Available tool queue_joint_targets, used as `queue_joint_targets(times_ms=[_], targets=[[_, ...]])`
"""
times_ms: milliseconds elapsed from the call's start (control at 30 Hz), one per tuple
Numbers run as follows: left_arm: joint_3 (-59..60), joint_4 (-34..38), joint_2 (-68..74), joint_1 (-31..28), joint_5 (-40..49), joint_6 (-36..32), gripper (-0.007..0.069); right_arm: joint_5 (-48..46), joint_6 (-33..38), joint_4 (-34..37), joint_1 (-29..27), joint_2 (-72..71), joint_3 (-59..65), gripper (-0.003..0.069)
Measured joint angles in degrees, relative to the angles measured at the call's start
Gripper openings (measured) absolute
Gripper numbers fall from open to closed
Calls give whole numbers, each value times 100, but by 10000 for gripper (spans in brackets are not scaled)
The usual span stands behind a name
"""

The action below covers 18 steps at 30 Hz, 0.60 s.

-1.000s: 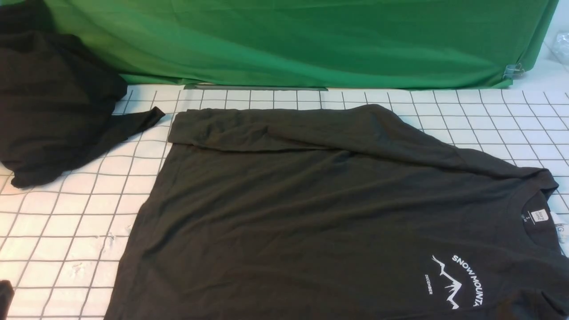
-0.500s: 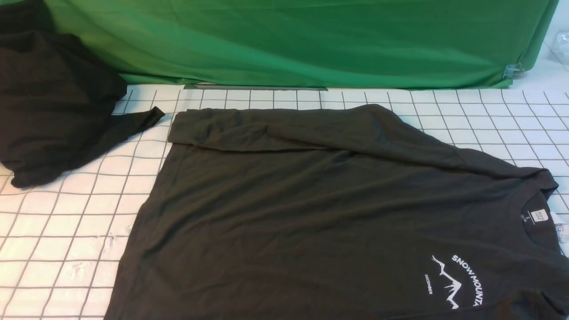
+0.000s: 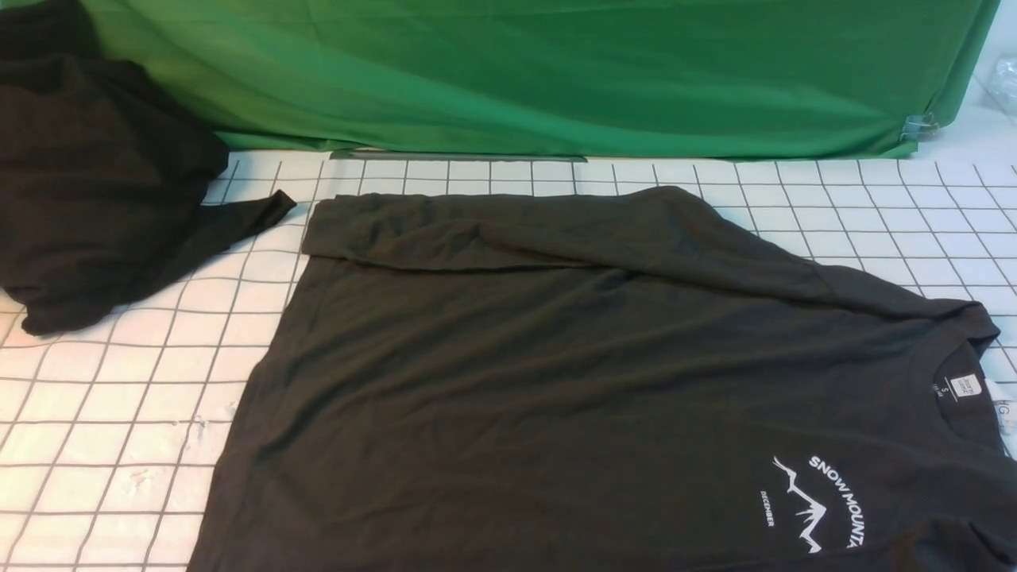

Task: Fold a long-sleeved shirt over a white checkered tablecloth.
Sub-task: 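Grasp the left edge of the dark T-shirt lying flat on the table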

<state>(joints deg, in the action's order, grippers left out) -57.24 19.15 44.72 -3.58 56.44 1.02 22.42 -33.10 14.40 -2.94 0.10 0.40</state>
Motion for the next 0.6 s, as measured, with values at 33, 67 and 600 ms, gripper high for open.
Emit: queue_joint_targets(times_ms=[33, 67, 600], targets=[[89, 163, 578, 0, 707, -337, 3, 226, -86, 7, 6, 0, 0, 240], [115, 205, 628, 0, 797, -391, 3, 226, -109, -1, 6, 0, 0, 239], [2255, -632, 1241, 2825, 1220, 621, -6, -6956, 1198, -2764, 3395, 3542, -5108, 6]])
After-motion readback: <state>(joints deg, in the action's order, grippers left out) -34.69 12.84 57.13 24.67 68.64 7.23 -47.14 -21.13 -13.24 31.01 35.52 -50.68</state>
